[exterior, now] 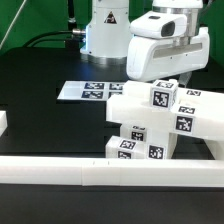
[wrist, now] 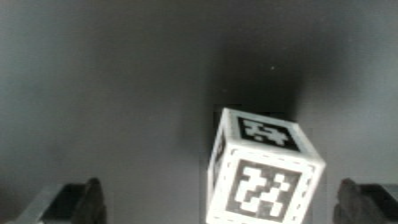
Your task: Assemble chair
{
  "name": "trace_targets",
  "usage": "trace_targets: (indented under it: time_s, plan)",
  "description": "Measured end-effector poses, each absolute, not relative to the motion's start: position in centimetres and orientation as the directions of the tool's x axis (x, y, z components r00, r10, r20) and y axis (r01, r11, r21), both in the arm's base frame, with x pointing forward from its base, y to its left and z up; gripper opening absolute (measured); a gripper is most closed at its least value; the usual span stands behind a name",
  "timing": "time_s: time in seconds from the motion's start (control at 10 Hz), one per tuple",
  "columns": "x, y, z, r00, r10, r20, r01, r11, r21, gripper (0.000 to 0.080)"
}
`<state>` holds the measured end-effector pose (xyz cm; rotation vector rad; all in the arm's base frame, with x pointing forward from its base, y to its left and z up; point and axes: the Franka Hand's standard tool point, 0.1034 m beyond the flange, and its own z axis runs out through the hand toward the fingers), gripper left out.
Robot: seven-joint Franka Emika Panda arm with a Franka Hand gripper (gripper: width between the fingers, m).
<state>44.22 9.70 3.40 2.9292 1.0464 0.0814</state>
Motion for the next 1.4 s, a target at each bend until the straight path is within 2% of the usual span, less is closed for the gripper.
trace_targets:
  time_s: [0.3,1.2,1.4]
  plan:
    - [44.2,9.7,3.3,0.774,0.633,0.038,0.631,-0.774,0.045,0.0649]
    - [43.5,10.3,0.8,0.783,0.622,0.005,0.622,-0.783,0.034,0.0649]
    - [43.4,10.2,0.7,0.783,0.622,0.003,0.622,-0.783,0.033,0.062]
